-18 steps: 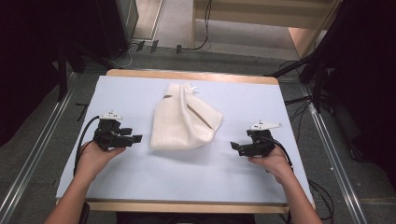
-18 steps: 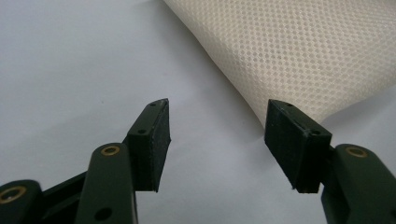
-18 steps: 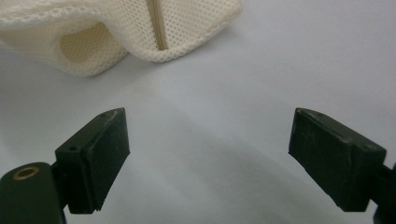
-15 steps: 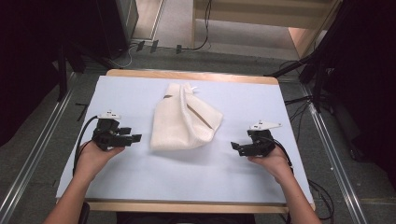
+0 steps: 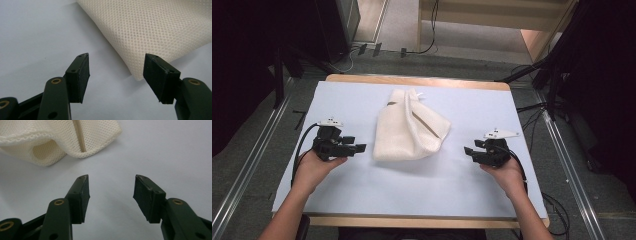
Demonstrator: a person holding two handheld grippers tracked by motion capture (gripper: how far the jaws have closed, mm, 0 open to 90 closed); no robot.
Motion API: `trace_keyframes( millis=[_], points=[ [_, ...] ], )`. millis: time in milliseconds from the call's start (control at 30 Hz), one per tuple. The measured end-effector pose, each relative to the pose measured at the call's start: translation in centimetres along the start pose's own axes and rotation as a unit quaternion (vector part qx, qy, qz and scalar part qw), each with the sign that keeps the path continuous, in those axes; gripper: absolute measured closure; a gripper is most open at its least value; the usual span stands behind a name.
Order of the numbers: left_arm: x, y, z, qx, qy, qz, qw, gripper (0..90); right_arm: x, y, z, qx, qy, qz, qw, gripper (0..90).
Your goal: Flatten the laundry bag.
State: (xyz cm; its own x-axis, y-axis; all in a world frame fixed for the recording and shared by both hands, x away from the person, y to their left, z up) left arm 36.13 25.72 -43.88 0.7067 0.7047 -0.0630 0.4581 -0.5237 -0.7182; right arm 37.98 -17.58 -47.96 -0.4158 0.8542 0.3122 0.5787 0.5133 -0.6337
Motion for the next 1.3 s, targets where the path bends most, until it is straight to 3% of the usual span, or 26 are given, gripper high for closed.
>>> trace_keyframes(
  millis=[267, 367, 500, 633, 900, 1000, 1167, 1300],
  points=[
    [0.0, 0.2, -0.3, -0.002, 0.0, 0.001, 1.0, 39.3, -0.2, 0.1, 0.1, 0.007, 0.01, -0.016, 0.9998, 50.6],
    [-0.1, 0.3, -0.4, -0.001, 0.001, 0.003, 1.0, 39.5, -0.1, 0.1, 0.1, 0.008, 0.006, -0.014, 0.9999, 52.1],
    [-0.2, 0.3, -0.4, 0.002, -0.005, 0.002, 1.0, 40.0, -0.1, 0.1, -0.1, 0.012, 0.029, -0.014, 0.9994, 50.8],
    [-0.6, 0.3, -1.0, 0.004, -0.002, 0.002, 1.0, 40.5, -0.2, 0.4, -0.4, 0.008, 0.028, -0.01, 0.9995, 50.0],
    [-1.6, 0.6, -3.6, 0.002, 0.017, 0.012, 0.9998, 41.4, 0.8, 1.3, -1.8, 0.004, 0.016, -0.018, 0.9997, 49.9],
    [-1.9, 0.5, -4.3, -0.002, 0.014, 0.02, 0.9997, 41.4, 1.0, 1.5, -2.1, 0.004, 0.014, -0.019, 0.9997, 49.5],
    [-2.8, 0.7, -6.7, -0.006, 0.025, 0.024, 0.9994, 41.3, 1.3, 2.8, -3.2, 0.011, 0.005, -0.016, 0.9998, 48.6],
    [-3.8, 1.2, -8.6, -0.012, 0.025, 0.041, 0.9988, 40.8, 1.0, 4.0, -3.9, 0.013, 0.009, -0.014, 0.9998, 48.2]
  ],
)
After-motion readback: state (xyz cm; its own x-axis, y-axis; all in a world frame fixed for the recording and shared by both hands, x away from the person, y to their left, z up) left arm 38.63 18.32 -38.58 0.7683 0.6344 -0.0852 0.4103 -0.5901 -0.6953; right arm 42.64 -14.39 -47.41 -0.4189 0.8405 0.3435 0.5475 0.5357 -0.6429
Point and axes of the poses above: each handheld gripper's, and its own axes: y roughly forward along the jaws, z roughly out of its underside, x roughly to its left, the point moved 5 cm from there along y, roughly forward along the jaws, and after that the axes turned 15 degrees about y, right-handed, at the moved point
